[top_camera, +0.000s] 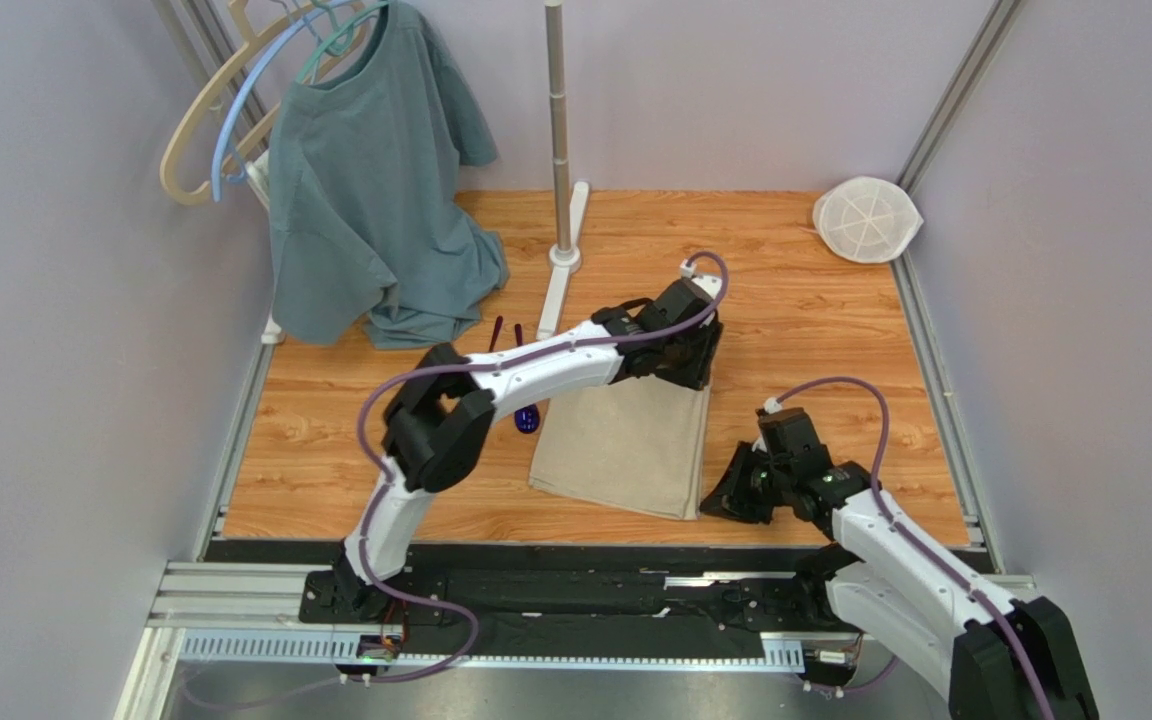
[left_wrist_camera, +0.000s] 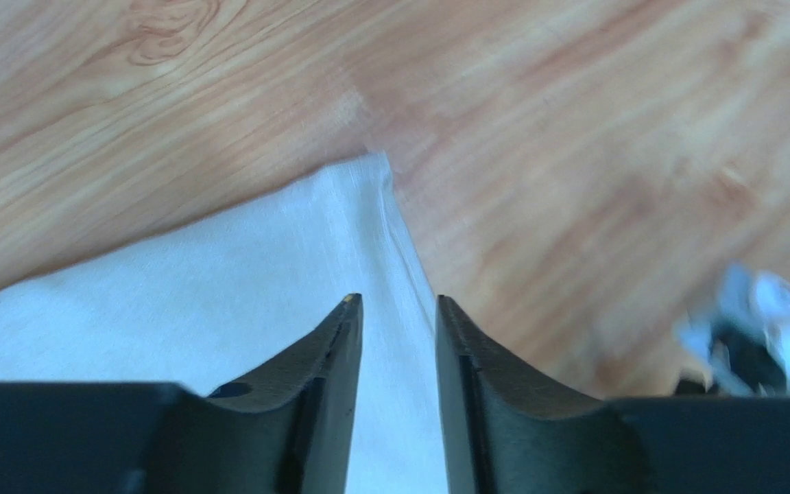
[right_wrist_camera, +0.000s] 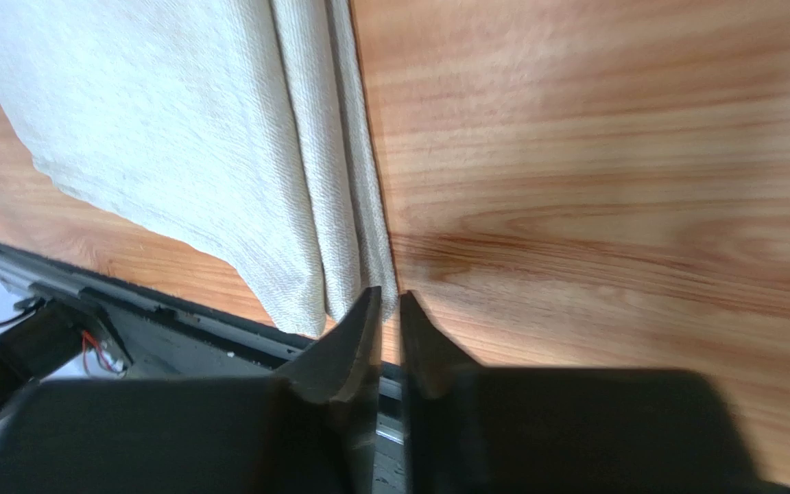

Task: Fold the napkin into a case and place the utensils inside
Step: Smooth out the lower triangle-folded napkin at the center of the board.

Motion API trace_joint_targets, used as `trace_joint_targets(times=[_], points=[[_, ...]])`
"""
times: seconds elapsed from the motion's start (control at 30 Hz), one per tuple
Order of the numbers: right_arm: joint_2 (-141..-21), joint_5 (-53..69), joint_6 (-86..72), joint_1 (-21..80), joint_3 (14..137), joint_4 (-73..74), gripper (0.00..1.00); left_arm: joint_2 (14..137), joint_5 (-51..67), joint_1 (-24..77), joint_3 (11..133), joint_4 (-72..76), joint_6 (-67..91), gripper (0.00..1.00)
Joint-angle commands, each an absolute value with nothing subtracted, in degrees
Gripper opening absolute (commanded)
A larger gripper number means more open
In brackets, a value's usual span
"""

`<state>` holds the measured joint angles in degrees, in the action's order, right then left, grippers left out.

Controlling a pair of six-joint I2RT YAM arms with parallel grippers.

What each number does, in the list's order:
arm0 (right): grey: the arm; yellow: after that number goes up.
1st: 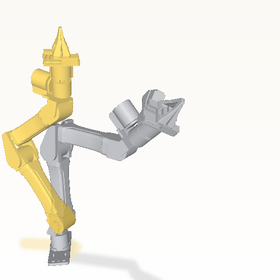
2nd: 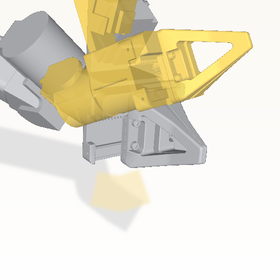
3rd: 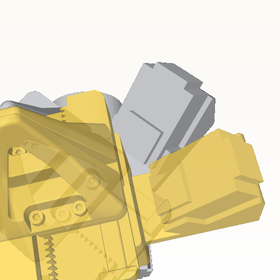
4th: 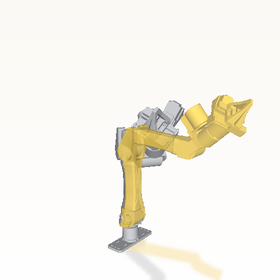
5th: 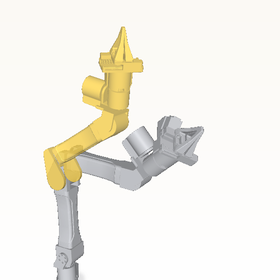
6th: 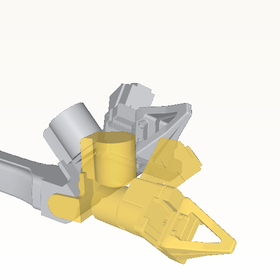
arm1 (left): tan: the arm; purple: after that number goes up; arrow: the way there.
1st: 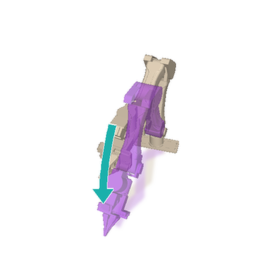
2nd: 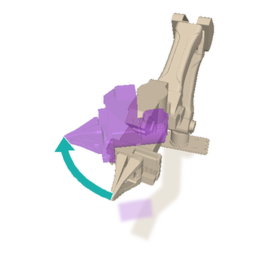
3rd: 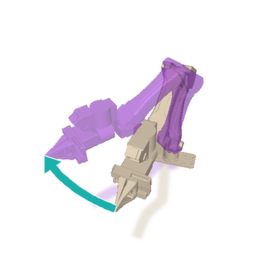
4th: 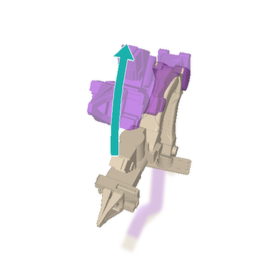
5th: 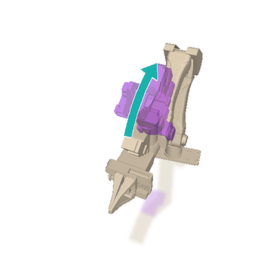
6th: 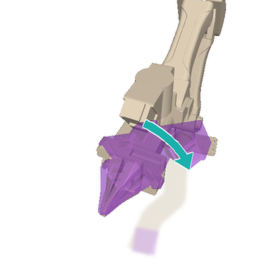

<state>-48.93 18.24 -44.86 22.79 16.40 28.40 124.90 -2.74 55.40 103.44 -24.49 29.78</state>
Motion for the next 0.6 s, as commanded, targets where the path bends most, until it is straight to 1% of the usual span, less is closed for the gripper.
trace_joint_targets(times=[0.0, 0.03, 0.07, 0.1, 0.13, 0.17, 0.2, 0.23, 0.27, 0.3, 0.33, 0.4, 0.43, 0.57], points=[[-46.66, 8.26, -43.52, 19.00, 24.68, 35.16, 0.23, 105.87, -0.44, 55.28, 93.90, -18.81, 31.11, 0.32], [-48.06, 8.35, -41.07, 17.33, 28.44, 34.37, 0.28, 103.47, -0.61, 55.20, 87.43, -17.24, 31.55, 0.28], [-49.90, 9.65, -39.39, 14.27, 30.22, 34.02, 0.35, 99.53, -0.79, 55.20, 84.14, -16.10, 32.16, 0.11], [-54.62, 11.41, -37.63, 13.02, 32.50, 31.58, 0.40, 98.10, -0.44, 55.02, 81.15, -15.04, 34.00, 0.06], [-57.10, 13.51, -33.96, 12.14, 36.43, 30.25, 0.41, 97.04, 1.39, 55.02, 76.16, -12.25, 34.80, 0.04], [-59.48, 15.62, -32.88, 11.35, 38.91, 29.36, 0.38, 96.16, 5.06, 55.02, 74.11, -11.17, 35.33, 0.01], [-64.64, 16.34, -32.09, 10.99, 41.02, 28.31, 0.33, 96.15, 6.92, 55.02, 70.52, -8.20, 36.99, 0.00], [-66.95, 18.00, -30.69, 10.64, 42.96, 27.52, 0.28, 96.24, 8.77, 55.02, 68.84, -6.52, 37.70, 0.00], [-69.58, 23.24, -30.24, 10.11, 46.81, 26.55, 0.14, 96.59, 11.14, 55.28, 67.25, -4.68, 38.40, 0.00], [-71.52, 25.12, -30.41, 10.11, 48.06, 23.76, 0.06, 96.77, 11.68, 55.98, 64.45, -1.09, 39.19, 0.00], [-75.63, 26.53, -30.76, 10.11, 49.29, 22.51, 0.02, 97.03, 12.04, 56.42, 63.47, -0.36, 39.20, 0.00], [-79.78, 28.83, -30.32, 10.11, 53.42, 23.02, 0.00, 99.13, 12.74, 57.65, 62.67, 2.54, 39.20, 0.00], [-83.37, 29.26, -30.06, 10.02, 54.13, 22.77, 0.00, 100.01, 13.18, 57.74, 62.75, 3.16, 39.29, 0.00], [-89.80, 29.97, -29.01, 9.41, 55.37, 21.62, 0.00, 103.97, 14.68, 58.18, 62.58, 5.09, 40.34, 0.00]])
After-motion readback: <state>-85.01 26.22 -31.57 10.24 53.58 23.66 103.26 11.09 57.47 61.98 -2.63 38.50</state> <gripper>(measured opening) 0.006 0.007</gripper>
